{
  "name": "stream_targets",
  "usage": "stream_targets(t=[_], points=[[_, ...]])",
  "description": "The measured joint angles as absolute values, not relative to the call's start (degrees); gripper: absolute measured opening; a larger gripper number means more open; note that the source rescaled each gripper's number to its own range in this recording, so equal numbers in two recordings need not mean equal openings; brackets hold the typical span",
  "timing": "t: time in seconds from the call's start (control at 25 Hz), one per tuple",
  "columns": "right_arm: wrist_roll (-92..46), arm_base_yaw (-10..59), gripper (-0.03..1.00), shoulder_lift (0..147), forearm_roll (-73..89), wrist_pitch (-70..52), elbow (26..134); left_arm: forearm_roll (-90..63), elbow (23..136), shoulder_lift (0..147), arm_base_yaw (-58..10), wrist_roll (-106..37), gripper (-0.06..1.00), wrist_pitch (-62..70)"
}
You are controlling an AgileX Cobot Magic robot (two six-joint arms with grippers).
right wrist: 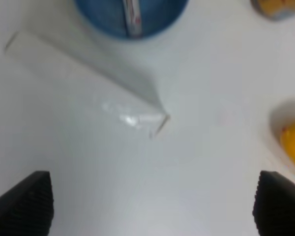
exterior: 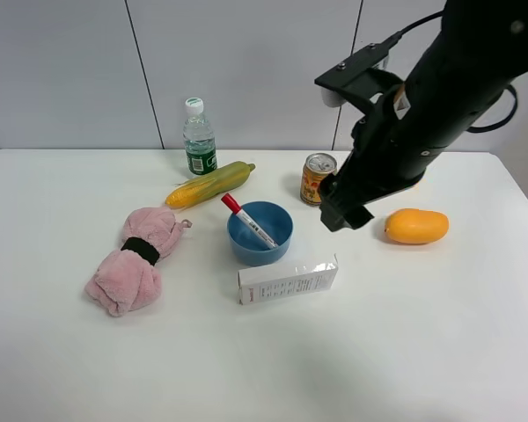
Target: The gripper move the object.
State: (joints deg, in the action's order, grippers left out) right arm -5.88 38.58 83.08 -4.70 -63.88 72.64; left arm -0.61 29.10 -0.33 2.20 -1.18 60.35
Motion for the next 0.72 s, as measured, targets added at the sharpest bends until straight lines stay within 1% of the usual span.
stream_targets(t=[0.16,0.32,0.72], points=[[-5.9,35.7,0.77,81.1,-4.6,-68.9,72.6,-0.6,29.1,-0.3,2.2,-1.2,1.0,60.3],[-8.2,31.0,0.77,80.6,-4.6,-69.5,72.6,-0.6,29.1,-0.3,2.2,-1.2,1.0,60.3],[-10.4,15.4,0.77,80.6,-4.6,-69.5,72.6,-0.6,29.1,-0.3,2.2,-1.2,1.0,60.3]])
